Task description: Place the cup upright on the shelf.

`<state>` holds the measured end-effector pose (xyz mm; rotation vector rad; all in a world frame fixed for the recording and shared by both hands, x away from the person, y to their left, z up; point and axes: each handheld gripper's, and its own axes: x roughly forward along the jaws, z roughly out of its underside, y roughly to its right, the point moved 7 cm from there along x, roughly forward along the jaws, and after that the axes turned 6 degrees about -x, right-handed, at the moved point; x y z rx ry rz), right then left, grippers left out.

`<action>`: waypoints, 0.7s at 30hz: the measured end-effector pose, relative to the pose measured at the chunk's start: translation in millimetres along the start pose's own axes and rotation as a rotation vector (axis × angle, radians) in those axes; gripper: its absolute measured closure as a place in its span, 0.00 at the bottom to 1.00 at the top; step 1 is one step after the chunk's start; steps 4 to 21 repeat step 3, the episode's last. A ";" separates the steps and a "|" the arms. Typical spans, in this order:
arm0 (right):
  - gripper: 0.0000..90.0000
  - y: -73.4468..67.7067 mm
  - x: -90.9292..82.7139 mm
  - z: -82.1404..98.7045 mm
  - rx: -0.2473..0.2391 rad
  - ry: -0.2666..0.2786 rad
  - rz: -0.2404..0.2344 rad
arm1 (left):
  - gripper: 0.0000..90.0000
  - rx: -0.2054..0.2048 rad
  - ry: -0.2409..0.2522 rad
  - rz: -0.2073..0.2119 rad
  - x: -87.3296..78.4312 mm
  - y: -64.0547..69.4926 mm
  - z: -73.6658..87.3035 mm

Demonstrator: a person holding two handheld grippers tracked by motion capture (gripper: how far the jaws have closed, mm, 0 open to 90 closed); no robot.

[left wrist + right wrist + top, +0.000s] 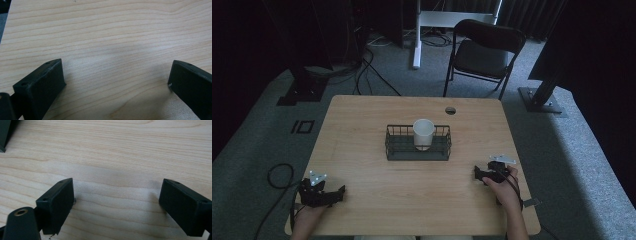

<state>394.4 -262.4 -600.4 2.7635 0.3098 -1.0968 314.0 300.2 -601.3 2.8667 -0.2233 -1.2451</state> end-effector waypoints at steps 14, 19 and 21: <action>0.14 0.0 0.0 0.0 -0.001 0.000 0.000 | 0.01 0.000 0.000 0.000 0.0 0.0 0.0; 0.14 0.0 0.0 0.0 -0.001 0.000 0.000 | 0.01 0.000 0.000 0.000 0.0 0.0 0.0; 0.14 0.0 0.0 0.0 -0.001 0.000 0.000 | 0.01 0.000 0.000 0.000 0.0 0.0 0.0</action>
